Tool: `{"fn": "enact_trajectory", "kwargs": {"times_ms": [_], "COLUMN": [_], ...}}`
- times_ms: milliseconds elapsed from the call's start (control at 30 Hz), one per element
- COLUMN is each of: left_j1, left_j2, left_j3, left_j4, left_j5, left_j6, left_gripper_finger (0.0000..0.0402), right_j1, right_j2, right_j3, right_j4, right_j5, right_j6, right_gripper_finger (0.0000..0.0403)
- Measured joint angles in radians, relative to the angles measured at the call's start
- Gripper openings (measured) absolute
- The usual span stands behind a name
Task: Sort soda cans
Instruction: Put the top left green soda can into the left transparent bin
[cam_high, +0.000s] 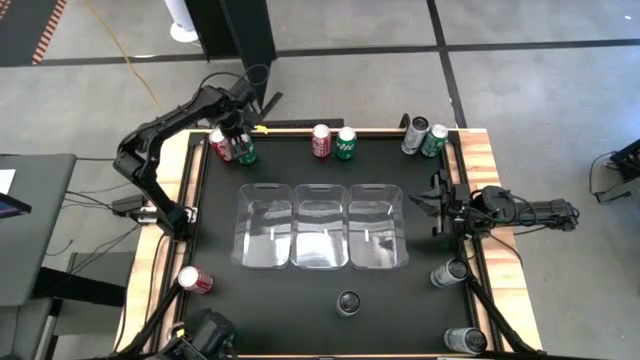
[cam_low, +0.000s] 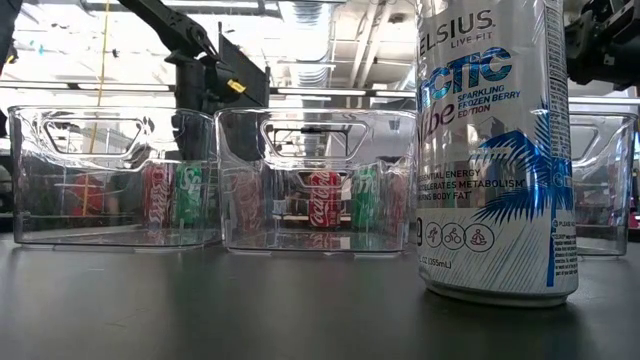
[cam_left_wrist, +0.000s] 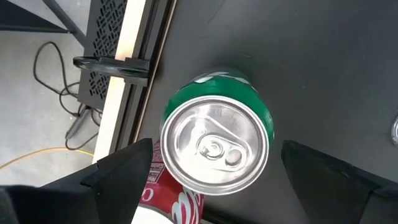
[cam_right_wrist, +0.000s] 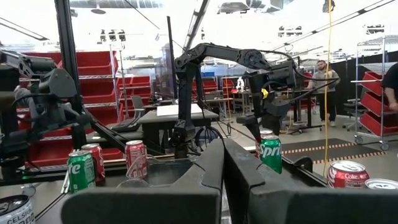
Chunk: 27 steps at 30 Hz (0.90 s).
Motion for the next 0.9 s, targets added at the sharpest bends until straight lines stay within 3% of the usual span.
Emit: {"fn": "enact_trajectory", "kwargs": {"times_ms": [333, 900], "left_j1": [0.002, 0.006], "left_j2": [0.000, 0.000], "left_j3": [-0.063, -0.064], "left_j4": [0.070, 0.090], "left_j5": [0.008, 0.039], "left_j6": [-0.002, -0.008], "left_gripper_finger": [0.0353, 0.0353], "right_j1": [0.000, 0.000], "right_j2": [0.000, 0.000], "right_j3": [0.000, 0.000], "right_j4": [0.000, 0.000], "right_j5": [0.000, 0.000], "right_j6": [0.000, 0.000], "right_gripper_finger": [0.0029, 0.0029]}}
